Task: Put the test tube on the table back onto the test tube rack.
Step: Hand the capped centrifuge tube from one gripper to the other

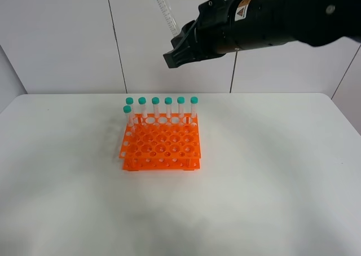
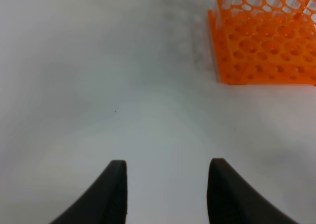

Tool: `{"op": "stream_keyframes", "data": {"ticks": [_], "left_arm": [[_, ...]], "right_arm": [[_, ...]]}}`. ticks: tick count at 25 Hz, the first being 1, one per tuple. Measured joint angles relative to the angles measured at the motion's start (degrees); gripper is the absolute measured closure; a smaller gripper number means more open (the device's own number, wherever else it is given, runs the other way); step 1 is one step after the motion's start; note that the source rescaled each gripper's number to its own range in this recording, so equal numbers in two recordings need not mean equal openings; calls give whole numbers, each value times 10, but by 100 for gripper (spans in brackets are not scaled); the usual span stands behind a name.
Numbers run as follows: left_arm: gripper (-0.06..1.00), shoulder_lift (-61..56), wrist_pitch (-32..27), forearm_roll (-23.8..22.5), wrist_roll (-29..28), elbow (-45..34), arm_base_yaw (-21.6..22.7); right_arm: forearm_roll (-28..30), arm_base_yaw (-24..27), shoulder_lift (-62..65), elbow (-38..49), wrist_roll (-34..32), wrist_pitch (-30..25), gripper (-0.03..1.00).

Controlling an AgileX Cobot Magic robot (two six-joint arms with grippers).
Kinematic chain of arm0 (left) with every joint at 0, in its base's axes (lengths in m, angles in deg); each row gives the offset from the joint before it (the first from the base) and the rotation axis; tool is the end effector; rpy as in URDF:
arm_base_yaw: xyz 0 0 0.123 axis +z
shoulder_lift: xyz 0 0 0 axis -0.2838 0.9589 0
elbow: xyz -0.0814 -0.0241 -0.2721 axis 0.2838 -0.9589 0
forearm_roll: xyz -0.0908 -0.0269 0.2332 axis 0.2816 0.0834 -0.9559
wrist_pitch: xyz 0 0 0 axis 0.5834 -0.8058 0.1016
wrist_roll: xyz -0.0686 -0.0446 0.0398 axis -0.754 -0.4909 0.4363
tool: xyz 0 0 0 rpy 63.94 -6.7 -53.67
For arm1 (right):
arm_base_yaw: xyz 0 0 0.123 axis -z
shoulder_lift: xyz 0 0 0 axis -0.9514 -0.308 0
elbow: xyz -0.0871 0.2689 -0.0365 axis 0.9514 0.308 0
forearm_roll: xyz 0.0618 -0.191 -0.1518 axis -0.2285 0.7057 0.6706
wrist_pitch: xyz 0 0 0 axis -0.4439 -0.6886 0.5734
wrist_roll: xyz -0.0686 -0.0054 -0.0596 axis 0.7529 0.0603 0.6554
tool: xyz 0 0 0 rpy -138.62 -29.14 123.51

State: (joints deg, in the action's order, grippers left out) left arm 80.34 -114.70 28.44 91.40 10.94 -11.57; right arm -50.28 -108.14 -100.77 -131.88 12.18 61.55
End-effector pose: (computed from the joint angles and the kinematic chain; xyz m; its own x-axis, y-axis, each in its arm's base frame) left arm -0.0175 -0.0135 0.2880 -0.4819 -0.0568 -0.8744 0.0220 0.9968 -0.0768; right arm 0.2846 0.2071 0.3479 -0.1656 -0.3789 -0.9105 -0.6367 0.7461 -0.1947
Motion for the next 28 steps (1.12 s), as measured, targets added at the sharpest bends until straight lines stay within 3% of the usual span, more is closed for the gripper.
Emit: {"op": "stream_keyframes", "data": {"ticks": [3,12,20,28], "left_arm": [[5,0,0,0,0,0,0],[5,0,0,0,0,0,0],[5,0,0,0,0,0,0],[5,0,0,0,0,0,0]], "right_arm": [[-3,-1,16,66,-5,92,95],[-15,-1,35,242,-7,277,95],[-3,-1,36,341,-27,386,95],[93,-1,36,388,-96,429,95]]}}
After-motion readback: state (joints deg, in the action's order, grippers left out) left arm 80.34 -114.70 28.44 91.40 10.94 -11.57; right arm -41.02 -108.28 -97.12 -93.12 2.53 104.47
